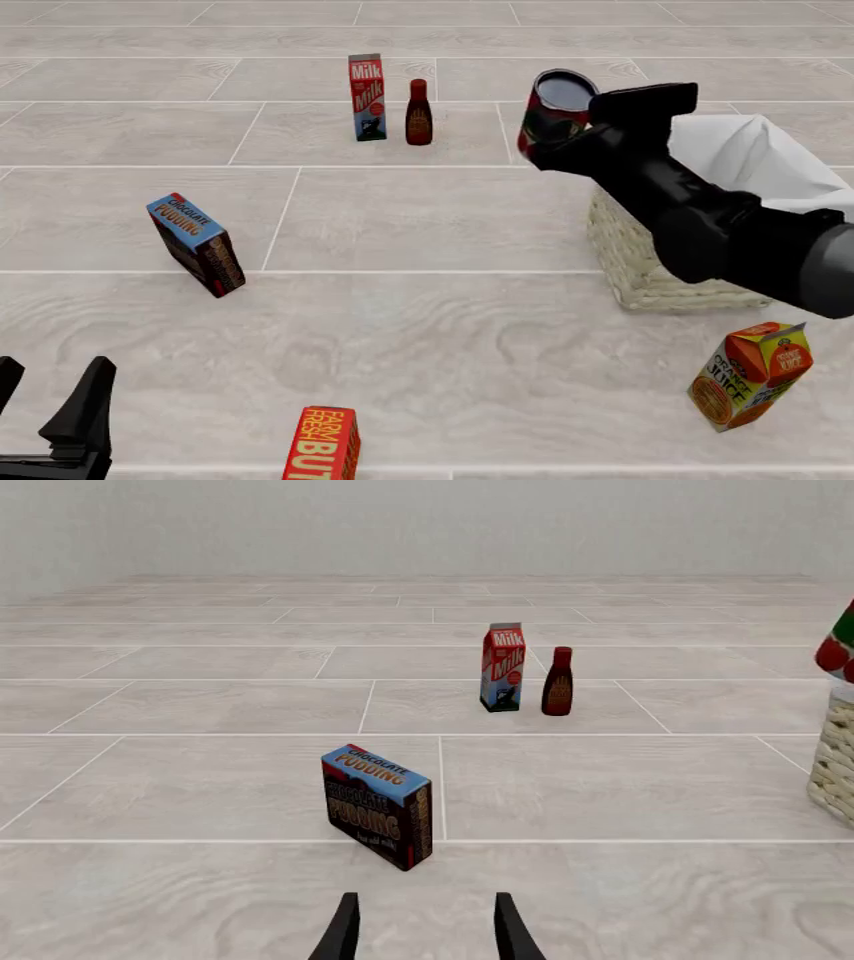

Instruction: Pick the tomato sauce and place it in the basket.

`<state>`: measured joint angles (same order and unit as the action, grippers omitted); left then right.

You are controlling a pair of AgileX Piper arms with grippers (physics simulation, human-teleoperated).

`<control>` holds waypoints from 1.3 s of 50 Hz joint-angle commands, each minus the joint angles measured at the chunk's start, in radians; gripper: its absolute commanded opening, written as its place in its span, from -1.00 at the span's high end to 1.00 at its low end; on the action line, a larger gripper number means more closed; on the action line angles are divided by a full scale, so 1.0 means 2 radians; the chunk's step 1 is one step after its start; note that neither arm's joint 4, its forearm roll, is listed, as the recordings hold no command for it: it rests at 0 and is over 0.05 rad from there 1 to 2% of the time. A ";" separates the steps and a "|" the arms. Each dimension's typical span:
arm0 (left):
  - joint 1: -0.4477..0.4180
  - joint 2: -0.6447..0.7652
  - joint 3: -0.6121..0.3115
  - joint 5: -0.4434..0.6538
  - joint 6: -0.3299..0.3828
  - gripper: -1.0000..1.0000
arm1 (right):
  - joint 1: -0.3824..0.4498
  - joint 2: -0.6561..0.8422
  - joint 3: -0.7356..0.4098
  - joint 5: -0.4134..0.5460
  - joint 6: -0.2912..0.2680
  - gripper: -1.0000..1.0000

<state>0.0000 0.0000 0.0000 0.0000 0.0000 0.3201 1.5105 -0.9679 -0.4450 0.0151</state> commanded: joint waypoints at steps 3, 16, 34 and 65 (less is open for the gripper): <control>0.000 0.000 0.000 0.000 0.000 -1.00 | -0.019 -0.025 0.015 -0.002 0.013 1.00; 0.000 0.000 0.000 0.000 0.000 -1.00 | -0.043 -0.047 0.027 -0.003 0.018 1.00; 0.000 0.000 0.000 0.000 0.000 -1.00 | -0.082 -0.075 0.028 0.007 0.022 1.00; 0.000 0.000 0.000 0.000 0.000 -1.00 | -0.170 -0.149 0.061 0.044 0.012 1.00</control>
<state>0.0000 0.0000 0.0000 0.0000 0.0000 0.0305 1.2613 -0.8618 -0.3880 0.0320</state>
